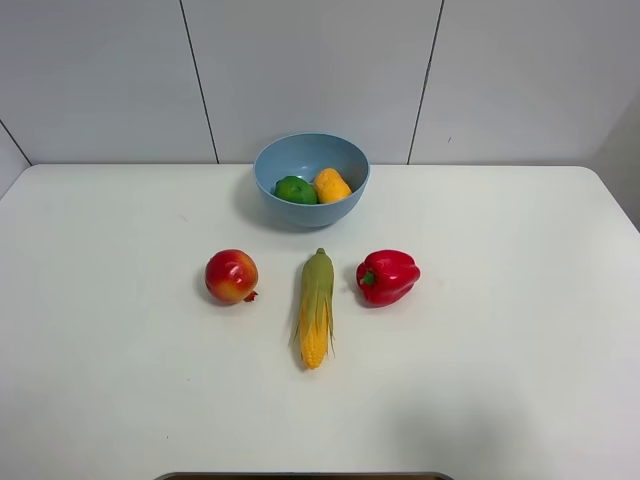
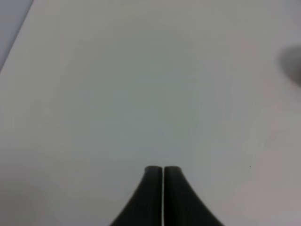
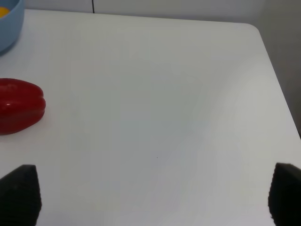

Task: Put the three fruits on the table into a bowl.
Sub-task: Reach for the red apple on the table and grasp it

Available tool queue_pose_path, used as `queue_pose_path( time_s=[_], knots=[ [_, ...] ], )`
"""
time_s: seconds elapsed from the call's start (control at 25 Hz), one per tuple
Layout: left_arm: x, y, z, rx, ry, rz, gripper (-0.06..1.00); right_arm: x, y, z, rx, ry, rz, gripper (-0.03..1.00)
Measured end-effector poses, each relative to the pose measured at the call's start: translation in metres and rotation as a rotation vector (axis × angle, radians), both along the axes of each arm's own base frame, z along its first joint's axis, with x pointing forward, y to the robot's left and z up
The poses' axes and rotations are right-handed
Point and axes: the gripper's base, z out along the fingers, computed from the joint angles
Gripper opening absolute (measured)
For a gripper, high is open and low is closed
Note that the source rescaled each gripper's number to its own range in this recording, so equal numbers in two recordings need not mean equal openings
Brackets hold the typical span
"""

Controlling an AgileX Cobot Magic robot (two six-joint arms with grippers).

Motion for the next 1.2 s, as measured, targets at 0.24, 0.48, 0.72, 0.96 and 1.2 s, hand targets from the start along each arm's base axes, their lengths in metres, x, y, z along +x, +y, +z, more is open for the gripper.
queue_pose_path(
  time_s=[0.24, 0.48, 0.72, 0.96, 1.2],
  knots=[
    [0.0, 0.0, 0.0, 0.0, 0.0, 0.0, 0.0, 0.0, 0.0, 0.0, 0.0, 0.0, 0.0, 1.0],
    [0.0, 0.0, 0.0, 0.0, 0.0, 0.0, 0.0, 0.0, 0.0, 0.0, 0.0, 0.0, 0.0, 1.0],
    [0.0, 0.0, 0.0, 0.0, 0.0, 0.0, 0.0, 0.0, 0.0, 0.0, 0.0, 0.0, 0.0, 1.0],
    [0.0, 0.0, 0.0, 0.0, 0.0, 0.0, 0.0, 0.0, 0.0, 0.0, 0.0, 0.0, 0.0, 1.0],
    [0.0, 0.0, 0.0, 0.0, 0.0, 0.0, 0.0, 0.0, 0.0, 0.0, 0.0, 0.0, 0.0, 1.0]
  ],
)
